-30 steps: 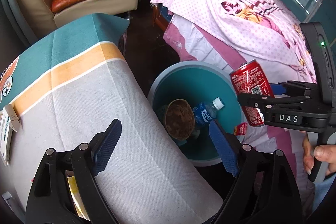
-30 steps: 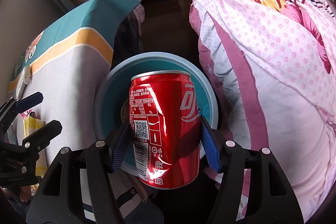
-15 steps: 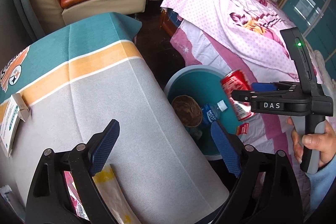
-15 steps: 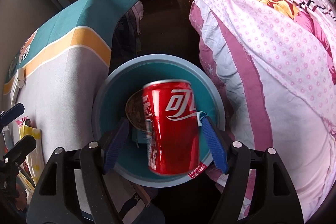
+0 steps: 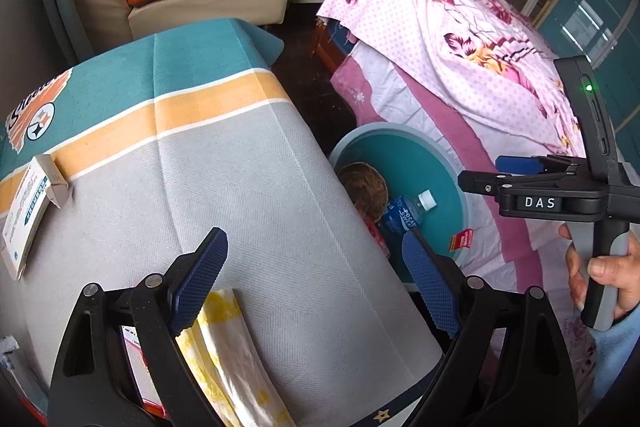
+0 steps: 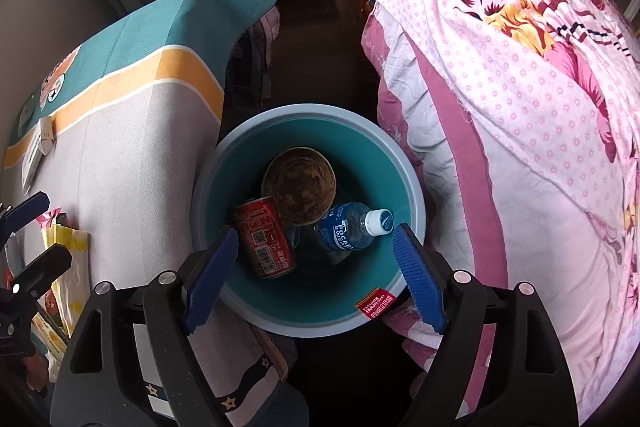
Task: Collect trash
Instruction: 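Move both grippers back over the table toward the tissue and pastry bag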
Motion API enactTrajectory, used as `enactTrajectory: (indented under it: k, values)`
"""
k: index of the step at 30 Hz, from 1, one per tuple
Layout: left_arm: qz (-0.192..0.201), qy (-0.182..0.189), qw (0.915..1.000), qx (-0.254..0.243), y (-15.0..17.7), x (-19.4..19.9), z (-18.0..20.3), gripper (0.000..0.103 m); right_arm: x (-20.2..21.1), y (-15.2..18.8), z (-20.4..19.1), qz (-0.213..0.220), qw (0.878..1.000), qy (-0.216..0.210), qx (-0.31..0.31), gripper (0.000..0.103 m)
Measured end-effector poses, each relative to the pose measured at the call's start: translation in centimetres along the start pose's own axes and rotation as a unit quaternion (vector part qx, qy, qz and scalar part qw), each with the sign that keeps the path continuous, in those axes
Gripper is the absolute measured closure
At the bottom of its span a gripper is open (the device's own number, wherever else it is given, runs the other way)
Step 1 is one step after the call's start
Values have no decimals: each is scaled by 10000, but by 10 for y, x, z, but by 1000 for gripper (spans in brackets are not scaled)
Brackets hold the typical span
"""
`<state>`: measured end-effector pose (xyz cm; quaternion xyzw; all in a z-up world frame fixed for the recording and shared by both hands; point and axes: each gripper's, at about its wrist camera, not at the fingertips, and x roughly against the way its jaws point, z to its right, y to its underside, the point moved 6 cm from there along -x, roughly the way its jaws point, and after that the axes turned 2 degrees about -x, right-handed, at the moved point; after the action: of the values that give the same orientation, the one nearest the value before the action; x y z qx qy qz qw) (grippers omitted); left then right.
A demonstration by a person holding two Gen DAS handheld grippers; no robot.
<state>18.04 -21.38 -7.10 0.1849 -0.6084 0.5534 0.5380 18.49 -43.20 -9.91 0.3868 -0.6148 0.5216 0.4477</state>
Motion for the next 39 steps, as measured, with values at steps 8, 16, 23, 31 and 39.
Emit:
enactTrajectory:
  k: [8,16,23,31,39]
  values:
    - [191,-21,9997,168,18,31,-22,13,23,10,-34,49,9998,20,213,23]
    - [298,-143,9983,477,52,62,-62,11,45,30,-89,71,9977,-16,667,22]
    - [251,-287,9967,713,93,90,-100,11,48,66,-147,-67,9932,-162,1149,21]
    - [27,-442,9959,784,148,108,-120,11,50,100,-184,-186,9890,-441,1400,21]
    - [-651,-199,9962,537,218,106,-113,11,45,136,-200,-404,9848,-641,1565,21]
